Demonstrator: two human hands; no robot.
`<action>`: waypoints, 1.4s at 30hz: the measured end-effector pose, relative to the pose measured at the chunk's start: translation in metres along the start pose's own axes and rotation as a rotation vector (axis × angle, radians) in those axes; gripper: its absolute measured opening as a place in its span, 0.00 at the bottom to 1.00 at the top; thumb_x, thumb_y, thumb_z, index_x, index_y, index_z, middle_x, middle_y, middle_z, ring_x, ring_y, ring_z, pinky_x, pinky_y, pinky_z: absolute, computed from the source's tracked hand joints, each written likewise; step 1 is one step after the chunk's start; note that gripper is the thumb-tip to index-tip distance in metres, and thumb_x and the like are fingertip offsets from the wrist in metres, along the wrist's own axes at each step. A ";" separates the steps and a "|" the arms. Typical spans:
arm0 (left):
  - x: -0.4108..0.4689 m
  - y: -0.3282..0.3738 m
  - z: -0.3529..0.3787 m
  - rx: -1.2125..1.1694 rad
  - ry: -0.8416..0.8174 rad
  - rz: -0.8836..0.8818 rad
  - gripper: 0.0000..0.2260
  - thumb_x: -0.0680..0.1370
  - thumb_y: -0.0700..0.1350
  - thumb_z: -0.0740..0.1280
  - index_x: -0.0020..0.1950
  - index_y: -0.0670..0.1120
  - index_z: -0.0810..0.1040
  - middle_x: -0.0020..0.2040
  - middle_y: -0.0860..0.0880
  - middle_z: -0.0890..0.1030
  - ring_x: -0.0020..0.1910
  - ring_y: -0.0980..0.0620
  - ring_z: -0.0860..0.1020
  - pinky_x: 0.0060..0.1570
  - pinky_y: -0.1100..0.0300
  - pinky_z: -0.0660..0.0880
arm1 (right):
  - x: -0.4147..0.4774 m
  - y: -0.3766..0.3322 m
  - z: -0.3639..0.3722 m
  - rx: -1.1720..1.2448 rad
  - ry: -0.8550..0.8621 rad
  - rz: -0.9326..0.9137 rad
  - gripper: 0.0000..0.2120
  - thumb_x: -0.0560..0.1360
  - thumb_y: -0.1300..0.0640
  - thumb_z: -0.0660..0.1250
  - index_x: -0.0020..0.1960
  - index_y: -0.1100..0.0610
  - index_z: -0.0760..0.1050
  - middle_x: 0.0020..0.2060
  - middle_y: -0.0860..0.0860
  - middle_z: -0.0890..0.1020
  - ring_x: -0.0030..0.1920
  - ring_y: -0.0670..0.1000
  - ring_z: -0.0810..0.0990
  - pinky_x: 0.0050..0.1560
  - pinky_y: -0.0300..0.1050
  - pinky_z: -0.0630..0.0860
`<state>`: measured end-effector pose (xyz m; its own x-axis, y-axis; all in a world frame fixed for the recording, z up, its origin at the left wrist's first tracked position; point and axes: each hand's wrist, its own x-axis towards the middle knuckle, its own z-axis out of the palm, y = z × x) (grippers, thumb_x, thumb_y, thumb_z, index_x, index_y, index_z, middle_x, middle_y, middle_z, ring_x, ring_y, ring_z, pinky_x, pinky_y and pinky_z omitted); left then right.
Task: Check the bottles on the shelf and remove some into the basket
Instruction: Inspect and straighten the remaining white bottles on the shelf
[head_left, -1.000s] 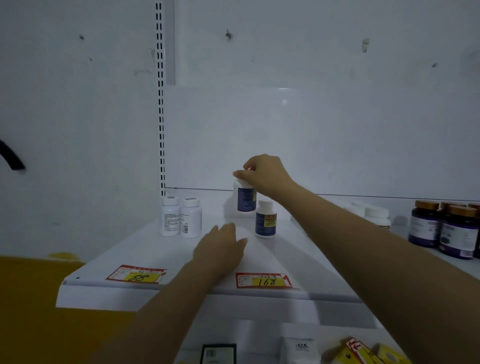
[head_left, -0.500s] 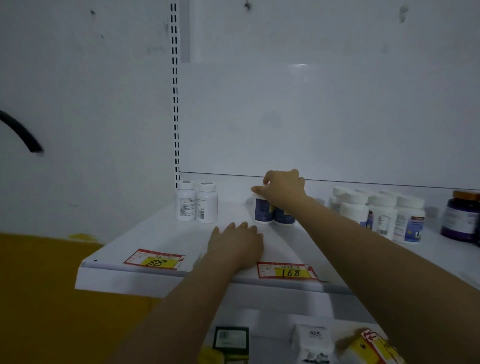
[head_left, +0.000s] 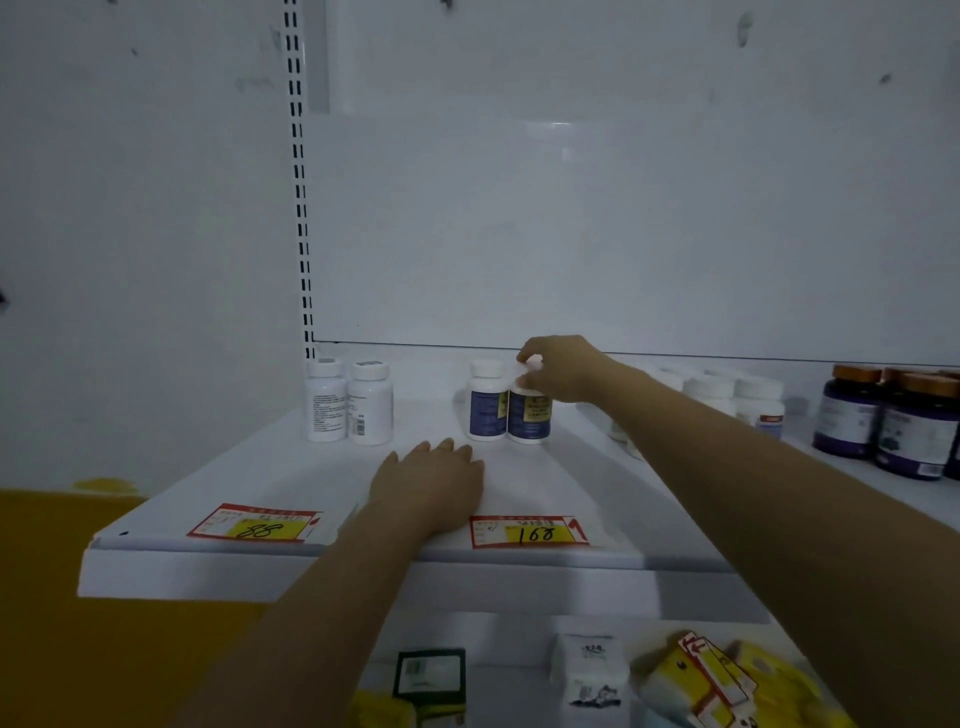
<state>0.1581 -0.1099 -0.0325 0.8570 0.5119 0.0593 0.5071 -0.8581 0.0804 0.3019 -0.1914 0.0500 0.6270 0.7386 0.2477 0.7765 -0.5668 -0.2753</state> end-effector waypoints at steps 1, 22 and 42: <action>0.000 0.000 0.000 0.000 0.000 0.002 0.22 0.83 0.51 0.44 0.77 0.49 0.53 0.78 0.49 0.53 0.76 0.48 0.53 0.73 0.45 0.50 | -0.001 0.002 0.000 0.025 0.022 -0.013 0.20 0.78 0.53 0.64 0.68 0.55 0.69 0.66 0.56 0.72 0.64 0.55 0.71 0.53 0.42 0.69; -0.020 0.046 -0.068 -1.101 0.414 0.147 0.18 0.73 0.48 0.71 0.60 0.48 0.71 0.57 0.50 0.77 0.49 0.52 0.75 0.47 0.61 0.70 | -0.065 -0.020 -0.097 0.554 0.011 -0.275 0.20 0.77 0.54 0.67 0.66 0.56 0.71 0.61 0.53 0.77 0.57 0.51 0.79 0.56 0.43 0.78; -0.028 0.053 -0.060 -1.137 0.464 0.175 0.18 0.71 0.48 0.73 0.55 0.51 0.67 0.49 0.54 0.75 0.41 0.57 0.75 0.30 0.73 0.66 | -0.062 -0.023 -0.076 0.650 0.232 -0.210 0.16 0.74 0.46 0.69 0.56 0.56 0.77 0.50 0.51 0.80 0.51 0.51 0.80 0.54 0.48 0.79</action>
<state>0.1558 -0.1673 0.0298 0.6743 0.5581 0.4836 -0.1768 -0.5138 0.8395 0.2498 -0.2518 0.1116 0.5222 0.6705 0.5270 0.7327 -0.0366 -0.6795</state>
